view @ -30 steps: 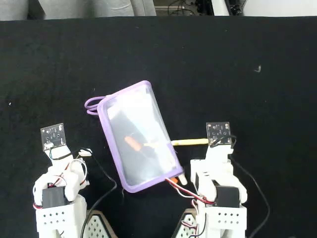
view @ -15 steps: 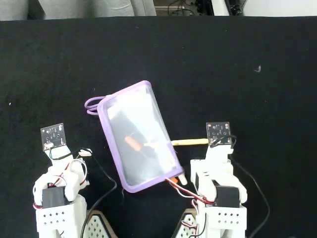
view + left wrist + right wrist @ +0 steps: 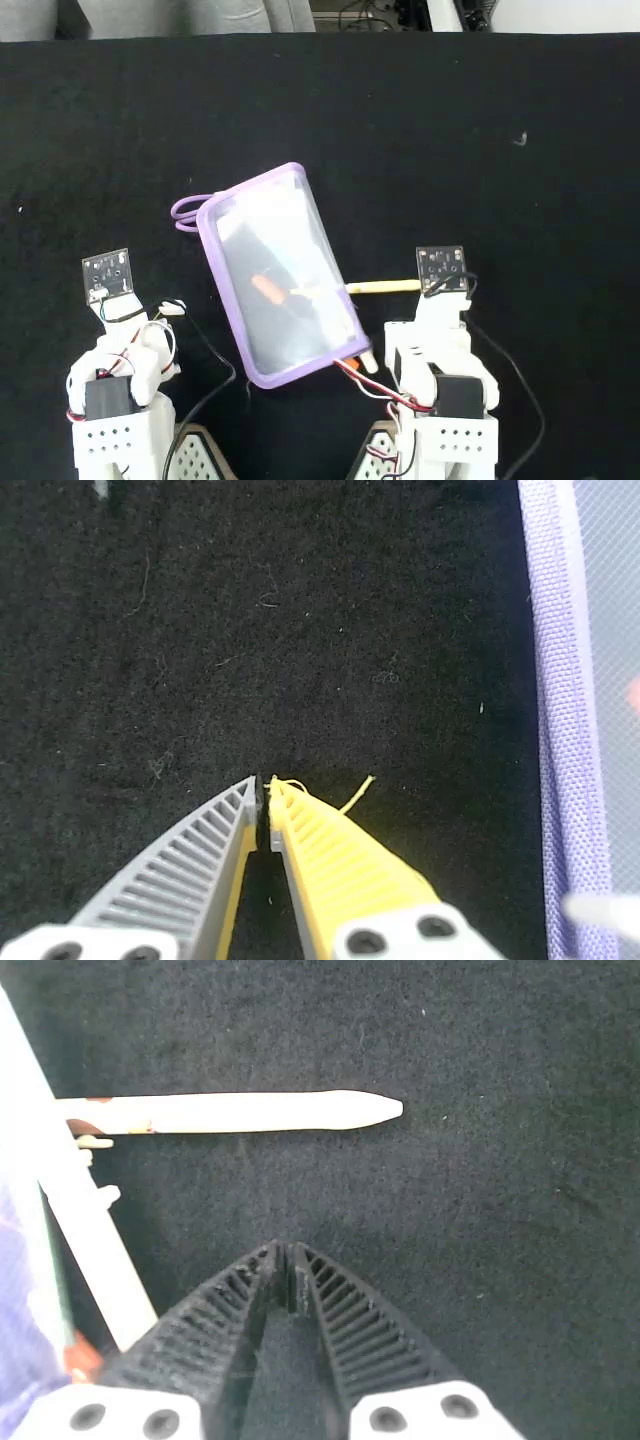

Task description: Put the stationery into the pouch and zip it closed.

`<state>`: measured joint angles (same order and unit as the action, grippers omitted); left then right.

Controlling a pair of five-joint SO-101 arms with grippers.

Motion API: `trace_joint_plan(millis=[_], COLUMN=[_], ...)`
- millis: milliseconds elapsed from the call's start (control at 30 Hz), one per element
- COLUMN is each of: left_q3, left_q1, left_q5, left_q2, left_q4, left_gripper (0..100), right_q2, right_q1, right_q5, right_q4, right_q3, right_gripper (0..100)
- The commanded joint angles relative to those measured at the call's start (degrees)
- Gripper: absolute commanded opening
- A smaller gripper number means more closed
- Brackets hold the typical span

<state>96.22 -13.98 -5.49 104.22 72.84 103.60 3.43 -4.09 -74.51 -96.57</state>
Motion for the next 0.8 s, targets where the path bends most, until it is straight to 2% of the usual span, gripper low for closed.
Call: trace_joint_plan(millis=[0,767], left_q3=[1.19,1.19], left_q1=[-0.13,-0.13], left_q5=[-0.26,-0.26], left_q2=[0.26,0.26], left_q4=[0.18,0.18], left_gripper=[3,3], right_q2=[4.88,4.97], right_q1=[0.35,-1.58], right_q5=[0.18,0.18], right_q4=[-0.35,0.09], right_q3=[0.22,0.13], right_gripper=[1.1,1.1])
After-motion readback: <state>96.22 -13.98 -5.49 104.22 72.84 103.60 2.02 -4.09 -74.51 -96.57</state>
